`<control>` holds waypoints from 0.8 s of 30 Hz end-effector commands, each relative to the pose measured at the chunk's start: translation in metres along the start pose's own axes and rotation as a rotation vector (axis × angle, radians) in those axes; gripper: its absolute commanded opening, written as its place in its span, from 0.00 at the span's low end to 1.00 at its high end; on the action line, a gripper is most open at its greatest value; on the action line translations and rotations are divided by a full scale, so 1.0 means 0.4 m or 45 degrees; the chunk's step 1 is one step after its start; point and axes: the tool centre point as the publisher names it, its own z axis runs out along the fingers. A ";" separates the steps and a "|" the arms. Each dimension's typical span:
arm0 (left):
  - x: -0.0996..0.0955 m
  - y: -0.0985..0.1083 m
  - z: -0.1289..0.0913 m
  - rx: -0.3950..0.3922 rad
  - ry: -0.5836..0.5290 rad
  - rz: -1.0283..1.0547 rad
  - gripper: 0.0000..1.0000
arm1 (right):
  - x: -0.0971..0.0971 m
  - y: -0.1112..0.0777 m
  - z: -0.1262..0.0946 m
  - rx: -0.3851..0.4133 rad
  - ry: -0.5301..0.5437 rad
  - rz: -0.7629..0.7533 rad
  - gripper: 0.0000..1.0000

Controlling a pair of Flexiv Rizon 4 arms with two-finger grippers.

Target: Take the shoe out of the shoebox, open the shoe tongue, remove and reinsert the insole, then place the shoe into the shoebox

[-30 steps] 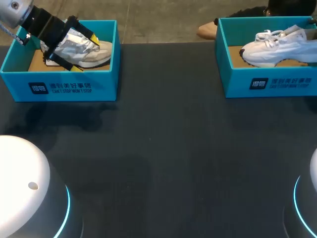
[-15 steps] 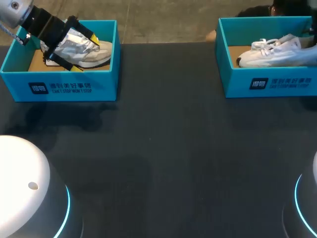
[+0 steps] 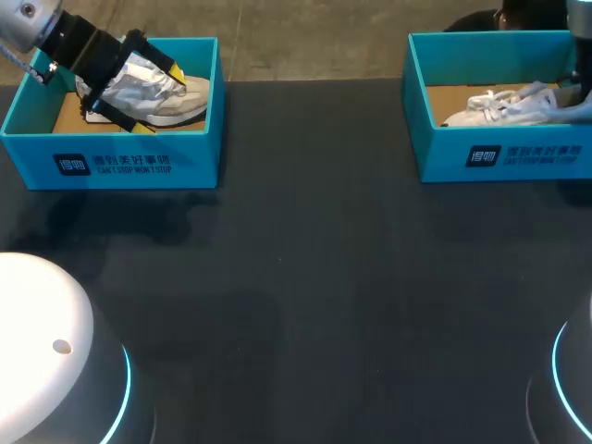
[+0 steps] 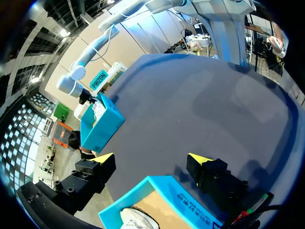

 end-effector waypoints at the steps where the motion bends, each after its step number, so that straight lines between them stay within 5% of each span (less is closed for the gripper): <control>1: 0.000 -0.001 -0.002 -0.002 0.004 0.001 1.00 | 0.012 -0.006 0.019 0.003 -0.013 0.008 0.00; 15: 0.000 -0.001 -0.002 -0.002 0.004 0.001 1.00 | 0.043 -0.008 0.062 0.026 0.005 0.028 0.00; 17: 0.000 -0.001 -0.002 -0.002 0.004 0.001 1.00 | 0.043 -0.010 0.065 0.035 0.011 0.038 0.20; 24: 0.000 -0.001 -0.002 -0.002 0.004 0.001 1.00 | 0.039 -0.020 0.060 0.038 0.015 0.052 0.38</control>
